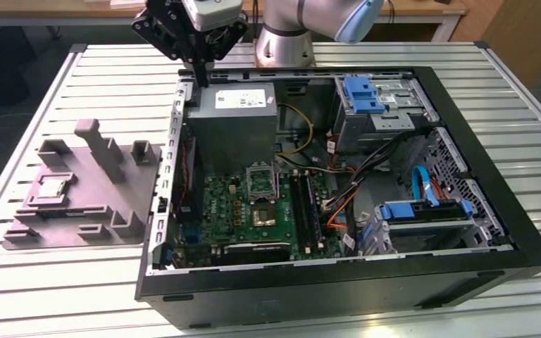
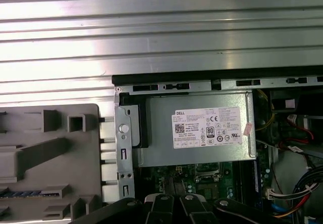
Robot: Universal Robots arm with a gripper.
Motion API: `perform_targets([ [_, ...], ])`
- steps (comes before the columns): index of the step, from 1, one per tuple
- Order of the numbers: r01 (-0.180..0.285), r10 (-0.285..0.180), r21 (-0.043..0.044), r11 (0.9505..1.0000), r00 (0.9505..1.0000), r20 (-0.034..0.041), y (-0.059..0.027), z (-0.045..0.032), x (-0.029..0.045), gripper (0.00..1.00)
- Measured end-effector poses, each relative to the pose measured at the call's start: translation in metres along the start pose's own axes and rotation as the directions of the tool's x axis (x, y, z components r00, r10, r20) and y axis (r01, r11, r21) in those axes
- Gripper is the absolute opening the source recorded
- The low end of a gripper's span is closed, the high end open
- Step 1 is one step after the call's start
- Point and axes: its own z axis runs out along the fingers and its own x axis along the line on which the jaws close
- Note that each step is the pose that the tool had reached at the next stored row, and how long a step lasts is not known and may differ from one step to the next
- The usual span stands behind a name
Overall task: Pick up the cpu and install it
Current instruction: 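Reach for the cpu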
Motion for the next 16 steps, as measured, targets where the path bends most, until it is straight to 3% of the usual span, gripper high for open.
perform_targets([
  [2, 0.0, 0.0, 0.0, 1.0, 1.0, -0.0001, -0.0003, 0.0001, 0.004, 0.11],
  [16, 0.0, 0.0, 0.0, 1.0, 1.0, 0.0, -0.0005, 0.0001, 0.0066, 0.11],
])
